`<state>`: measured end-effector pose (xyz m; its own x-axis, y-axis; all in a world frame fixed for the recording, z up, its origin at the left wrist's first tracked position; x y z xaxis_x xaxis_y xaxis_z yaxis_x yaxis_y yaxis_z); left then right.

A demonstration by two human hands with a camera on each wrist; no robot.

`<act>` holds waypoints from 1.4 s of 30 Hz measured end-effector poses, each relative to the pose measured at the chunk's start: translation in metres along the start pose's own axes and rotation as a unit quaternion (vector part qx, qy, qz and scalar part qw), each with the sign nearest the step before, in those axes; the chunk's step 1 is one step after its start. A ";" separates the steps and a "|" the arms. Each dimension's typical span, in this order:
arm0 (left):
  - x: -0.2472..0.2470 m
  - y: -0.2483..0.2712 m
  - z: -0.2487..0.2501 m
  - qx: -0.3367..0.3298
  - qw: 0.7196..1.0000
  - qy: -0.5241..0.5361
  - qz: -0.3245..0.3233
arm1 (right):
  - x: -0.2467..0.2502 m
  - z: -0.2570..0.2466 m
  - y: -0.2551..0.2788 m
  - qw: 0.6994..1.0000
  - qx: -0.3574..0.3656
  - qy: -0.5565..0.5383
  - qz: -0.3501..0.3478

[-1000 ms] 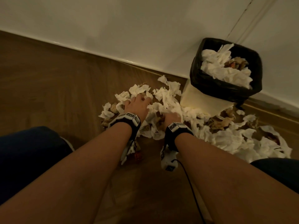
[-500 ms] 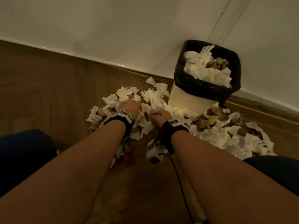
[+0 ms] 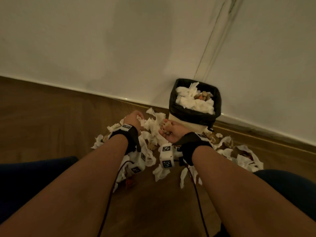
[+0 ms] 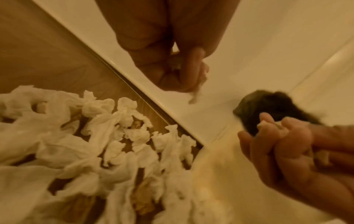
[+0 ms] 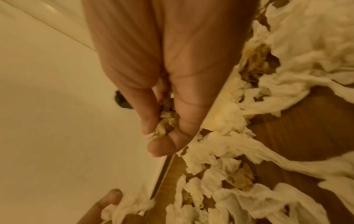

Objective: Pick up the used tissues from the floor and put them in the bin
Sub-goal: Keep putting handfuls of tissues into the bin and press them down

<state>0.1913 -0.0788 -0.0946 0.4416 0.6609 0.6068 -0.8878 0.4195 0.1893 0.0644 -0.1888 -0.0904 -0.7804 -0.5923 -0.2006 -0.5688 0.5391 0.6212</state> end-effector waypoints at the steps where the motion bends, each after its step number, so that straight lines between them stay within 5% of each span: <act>1: 0.003 0.003 0.009 -0.005 1.000 -0.012 -0.004 | 0.001 -0.010 0.011 1.000 0.014 -0.011 -0.005; 12: 0.011 0.040 0.139 -0.086 0.996 0.020 -0.008 | 0.030 -0.108 0.091 0.987 0.161 -0.027 -0.005; 19: -0.002 0.053 0.206 -0.174 0.983 -0.018 -0.059 | 0.082 -0.146 0.100 0.961 0.250 0.009 0.117; 28: -0.038 0.024 0.217 -0.158 0.980 -0.119 -0.031 | 0.122 -0.161 0.053 0.931 0.284 0.051 0.223; 37: -0.075 -0.029 0.208 -0.290 0.937 -0.194 -0.024 | 0.126 -0.171 -0.016 0.889 0.285 0.236 0.269; 42: -0.097 -0.046 0.212 -0.292 0.936 -0.198 -0.019 | 0.121 -0.170 -0.047 0.846 0.319 0.314 0.289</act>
<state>0.1624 -0.2942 0.0018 0.2867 0.4045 0.8684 -0.5993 0.7829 -0.1668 0.0415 -0.3880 -0.0149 -0.7983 -0.2115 0.5640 -0.3195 0.9424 -0.0989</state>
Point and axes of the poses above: each hand's wrist, its own y-axis away from the middle knuckle, its own x-axis out of the back of the hand, z = x × y, the point moved 2 cm from there along -y, towards the middle knuckle, and after that the axes turned 7 degrees about z, right-handed, at the moved point
